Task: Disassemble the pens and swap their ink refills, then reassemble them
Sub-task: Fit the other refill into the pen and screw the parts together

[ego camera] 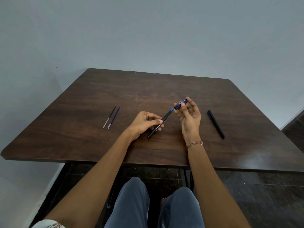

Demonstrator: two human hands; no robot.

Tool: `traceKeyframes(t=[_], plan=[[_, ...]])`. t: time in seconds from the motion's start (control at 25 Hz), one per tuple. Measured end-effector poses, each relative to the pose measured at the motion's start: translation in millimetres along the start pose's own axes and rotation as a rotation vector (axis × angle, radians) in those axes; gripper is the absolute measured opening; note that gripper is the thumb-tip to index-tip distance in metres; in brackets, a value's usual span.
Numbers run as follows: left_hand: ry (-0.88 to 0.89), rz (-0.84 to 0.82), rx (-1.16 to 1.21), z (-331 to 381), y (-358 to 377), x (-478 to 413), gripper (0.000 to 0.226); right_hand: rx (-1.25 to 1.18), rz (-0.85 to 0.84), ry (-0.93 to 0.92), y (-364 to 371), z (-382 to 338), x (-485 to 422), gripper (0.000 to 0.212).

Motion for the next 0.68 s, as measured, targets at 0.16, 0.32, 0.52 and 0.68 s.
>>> traceKeyframes(t=[0.16, 0.32, 0.52, 0.68], plan=[[-0.005, -0.001, -0.002, -1, 0, -1, 0.009, -0.003, -0.008, 0.002, -1, 1, -1, 0.026], [-0.004, 0.002, 0.002, -3, -1, -1, 0.011, 0.078, -0.039, 0.036, 0, 4, -1, 0.025], [0.019, -0.001, 0.025, -3, -1, -1, 0.011, 0.222, -0.129, 0.075, 6, 7, 2, 0.027], [0.037, 0.001, 0.027, -4, -2, 0, 0.012, 0.421, -0.189, 0.06, 12, 10, 6, 0.051]])
Point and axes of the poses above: each hand's wrist, its own x-axis away from the middle knuckle, its own y-axis out of the palm, z = x × y, the point moved 2 cm from there along -x, towards the middle knuckle, and after that the axes turned 9 degrees about y, right-handed, at the moved point
